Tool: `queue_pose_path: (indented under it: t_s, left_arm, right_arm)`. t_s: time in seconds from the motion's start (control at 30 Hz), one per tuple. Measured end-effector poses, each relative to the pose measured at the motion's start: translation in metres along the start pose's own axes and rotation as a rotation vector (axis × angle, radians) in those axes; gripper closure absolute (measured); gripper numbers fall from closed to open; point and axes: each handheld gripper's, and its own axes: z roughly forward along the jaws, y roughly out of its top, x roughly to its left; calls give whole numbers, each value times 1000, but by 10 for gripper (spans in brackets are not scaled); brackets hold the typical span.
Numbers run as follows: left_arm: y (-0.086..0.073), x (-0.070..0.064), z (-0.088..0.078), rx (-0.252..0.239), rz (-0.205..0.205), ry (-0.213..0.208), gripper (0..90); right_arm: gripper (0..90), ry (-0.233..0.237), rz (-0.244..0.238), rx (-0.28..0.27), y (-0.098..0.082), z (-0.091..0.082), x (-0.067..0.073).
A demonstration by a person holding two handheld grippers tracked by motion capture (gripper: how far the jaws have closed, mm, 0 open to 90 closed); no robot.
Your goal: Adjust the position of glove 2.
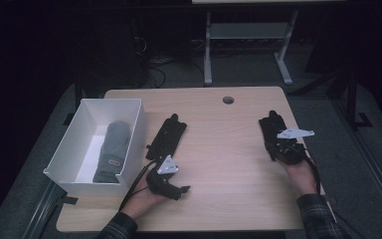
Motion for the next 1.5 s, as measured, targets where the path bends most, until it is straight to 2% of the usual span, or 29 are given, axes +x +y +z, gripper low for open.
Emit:
queue_pose_path:
  t_s: [0.2, 0.37, 0.47, 0.63, 0.73, 0.83, 0.93, 1.07, 1.5]
  left_arm:
    - [0, 0, 0, 0, 4, 3, 127]
    - [0, 1, 0, -1, 10, -5, 126]
    - [0, 2, -1, 4, 16, -10, 126]
    - [0, 2, -1, 6, 16, -10, 127]
    - [0, 1, -1, 5, 12, -9, 127]
    - [0, 1, -1, 5, 13, -9, 127]
    - [0, 2, -1, 5, 14, -8, 127]
    - [0, 2, -1, 5, 13, -8, 127]
    - [0, 1, 0, 3, 9, -10, 127]
  right_arm:
    - [900, -64, 44, 4, -7, -8, -32]
    - [900, -82, 76, 23, -14, -8, -50]
    - [900, -74, 94, 32, -16, -4, -56]
    - [900, -95, 68, 63, -13, 10, -58]
    - [900, -108, 71, 62, -11, 16, -62]
    - [900, -92, 84, 92, -12, 24, -65]
    - [900, -72, 89, 106, -12, 27, -64]
    - [900, -49, 69, 117, -12, 26, -57]
    - [900, 23, -21, 160, -8, 24, -28]
